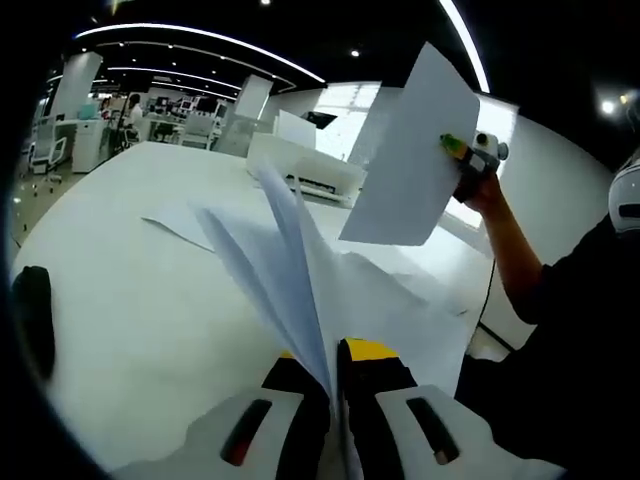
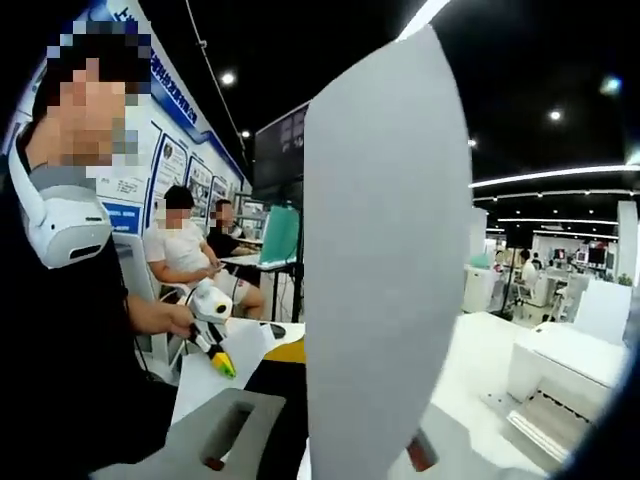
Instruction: Organize the stack of printing papers by aligning and flattening the scattered papers on the table
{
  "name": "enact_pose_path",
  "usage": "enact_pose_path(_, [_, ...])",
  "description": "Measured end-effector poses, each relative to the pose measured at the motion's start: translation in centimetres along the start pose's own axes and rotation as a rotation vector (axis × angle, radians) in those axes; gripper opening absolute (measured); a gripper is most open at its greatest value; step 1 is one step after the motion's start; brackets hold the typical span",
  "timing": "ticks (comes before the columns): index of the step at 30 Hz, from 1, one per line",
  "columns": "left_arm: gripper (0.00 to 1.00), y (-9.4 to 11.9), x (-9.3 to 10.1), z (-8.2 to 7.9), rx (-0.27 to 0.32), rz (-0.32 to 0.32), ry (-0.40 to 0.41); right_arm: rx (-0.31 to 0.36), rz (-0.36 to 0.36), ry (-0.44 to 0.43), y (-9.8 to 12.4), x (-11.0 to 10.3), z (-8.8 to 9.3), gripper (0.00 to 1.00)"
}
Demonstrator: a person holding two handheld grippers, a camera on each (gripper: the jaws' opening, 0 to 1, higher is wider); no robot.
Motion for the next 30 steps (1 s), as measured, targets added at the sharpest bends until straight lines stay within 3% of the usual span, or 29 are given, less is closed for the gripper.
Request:
enact_pose_path(11, [0.08, 0.1, 0.1, -0.3, 0.004, 0.0, -0.017, -0.068, -0.028, -0.025, 0.9, -0.3, -0.4, 0.0])
enact_pose_path(15, [0.08, 0.0, 0.1, -0.3, 0.005, 0.0, -0.019, -0.126, -0.064, -0.024, 0.8, -0.8, -0.2, 0.0])
enact_pose_path(22, [0.08, 0.0, 0.1, -0.3, 0.001, -0.002, -0.02, -0.255, -0.187, -0.014, 0.8, -2.5, -0.2, 0.0])
enact_pose_path(30, [0.08, 0.0, 0.1, -0.4, 0.002, -0.001, -0.025, -0.355, -0.254, -0.043, 1.3, -3.1, -0.5, 0.0])
Point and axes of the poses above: the point that each gripper's makers call its tool centre point, and the gripper's own axes: y roughly backward along the fingers, x roughly to its right, z roughly out of its underside, the point moved 7 cm from there along y, roughly backward along the fingers, and after that the axes turned 8 degrees about x, right-handed, at the moved point
